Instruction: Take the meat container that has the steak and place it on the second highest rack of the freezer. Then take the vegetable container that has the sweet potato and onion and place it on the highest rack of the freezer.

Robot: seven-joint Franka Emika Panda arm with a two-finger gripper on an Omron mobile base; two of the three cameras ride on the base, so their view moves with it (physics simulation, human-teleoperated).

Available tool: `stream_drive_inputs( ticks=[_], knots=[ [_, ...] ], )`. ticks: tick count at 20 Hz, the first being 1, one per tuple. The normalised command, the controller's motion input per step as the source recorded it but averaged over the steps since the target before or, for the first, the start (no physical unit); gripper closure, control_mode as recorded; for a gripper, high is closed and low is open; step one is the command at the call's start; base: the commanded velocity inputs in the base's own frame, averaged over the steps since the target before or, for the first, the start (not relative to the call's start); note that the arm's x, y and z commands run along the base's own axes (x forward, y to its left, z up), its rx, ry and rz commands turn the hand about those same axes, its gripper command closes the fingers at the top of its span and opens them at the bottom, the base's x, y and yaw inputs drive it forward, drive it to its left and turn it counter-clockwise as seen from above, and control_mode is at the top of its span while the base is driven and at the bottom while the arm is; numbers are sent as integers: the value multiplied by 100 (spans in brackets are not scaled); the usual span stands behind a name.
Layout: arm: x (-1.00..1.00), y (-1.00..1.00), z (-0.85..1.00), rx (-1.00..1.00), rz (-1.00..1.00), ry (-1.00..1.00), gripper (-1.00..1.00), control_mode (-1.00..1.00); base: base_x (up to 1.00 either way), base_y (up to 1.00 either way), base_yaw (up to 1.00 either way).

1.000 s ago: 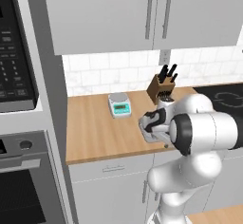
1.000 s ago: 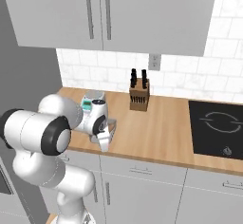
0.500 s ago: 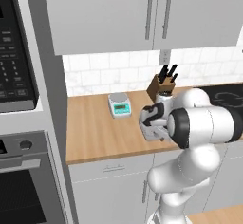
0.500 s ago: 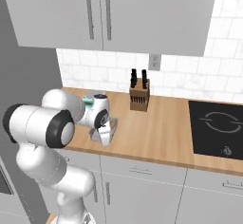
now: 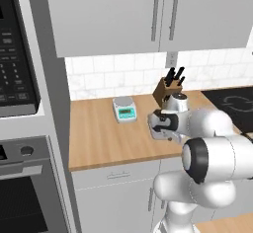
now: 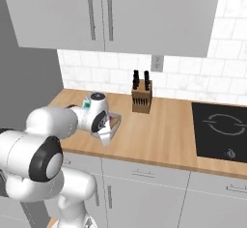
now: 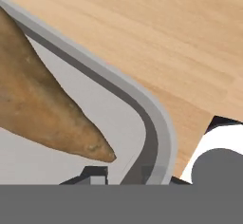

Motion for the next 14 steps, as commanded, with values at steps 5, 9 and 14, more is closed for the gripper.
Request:
stream_drive_inputs(
  ticks=[5, 9, 14],
  knots=[
    [-5, 0, 100, 0, 0, -1, 100, -100, 0, 0, 0],
    [-39, 0, 100, 1, 0, 0, 100, -100, 0, 0, 0],
    [-78, 0, 86, 3, 0, 1, 100, -100, 0, 0, 0]
  ],
)
